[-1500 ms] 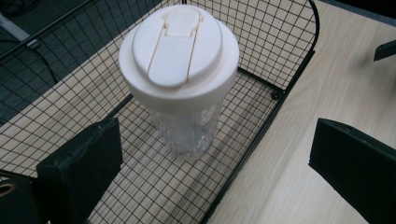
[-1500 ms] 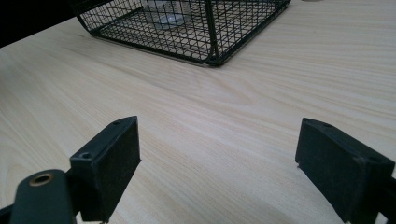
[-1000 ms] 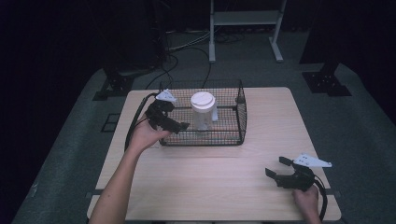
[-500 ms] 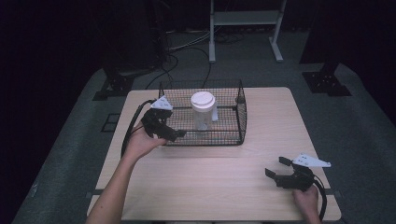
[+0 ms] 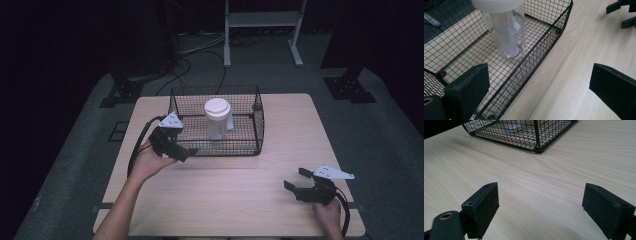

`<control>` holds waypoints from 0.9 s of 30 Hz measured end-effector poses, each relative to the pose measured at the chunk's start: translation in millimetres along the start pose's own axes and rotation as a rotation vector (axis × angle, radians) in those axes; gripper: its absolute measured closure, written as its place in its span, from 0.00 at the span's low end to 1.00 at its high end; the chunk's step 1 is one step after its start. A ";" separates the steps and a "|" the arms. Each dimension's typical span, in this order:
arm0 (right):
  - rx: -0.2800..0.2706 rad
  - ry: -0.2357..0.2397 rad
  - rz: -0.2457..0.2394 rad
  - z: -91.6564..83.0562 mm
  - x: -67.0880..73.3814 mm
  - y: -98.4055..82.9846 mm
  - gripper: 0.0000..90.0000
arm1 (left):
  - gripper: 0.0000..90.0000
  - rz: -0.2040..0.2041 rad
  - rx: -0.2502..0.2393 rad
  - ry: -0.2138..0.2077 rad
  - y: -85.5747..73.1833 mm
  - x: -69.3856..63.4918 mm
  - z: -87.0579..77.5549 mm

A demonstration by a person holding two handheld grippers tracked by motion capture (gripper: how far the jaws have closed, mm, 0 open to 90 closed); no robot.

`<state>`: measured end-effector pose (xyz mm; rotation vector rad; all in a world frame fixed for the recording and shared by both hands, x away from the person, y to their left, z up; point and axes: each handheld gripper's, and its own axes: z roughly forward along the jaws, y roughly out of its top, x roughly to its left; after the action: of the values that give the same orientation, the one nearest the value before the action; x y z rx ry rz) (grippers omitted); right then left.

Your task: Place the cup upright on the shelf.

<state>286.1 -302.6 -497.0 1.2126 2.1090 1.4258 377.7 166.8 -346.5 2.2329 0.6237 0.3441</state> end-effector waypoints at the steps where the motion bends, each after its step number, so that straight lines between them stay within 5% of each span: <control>1: 0.000 0.000 0.000 0.1 0.1 0.0 0.14 | 0.02 0.001 0.001 -0.001 -1.6 -0.5 0.0; 12: 0.002 -0.002 -0.004 0.4 0.5 0.0 0.14 | 0.02 -0.041 -0.014 -0.002 -25.4 -4.1 -0.3; 27: -0.001 -0.002 -0.010 0.4 0.8 0.0 0.14 | 0.02 -0.044 -0.030 0.009 -46.6 -14.5 -3.0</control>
<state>285.9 -301.7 -497.0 1.2015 2.1102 1.4207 349.0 187.8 -380.0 2.1865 0.6672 0.3397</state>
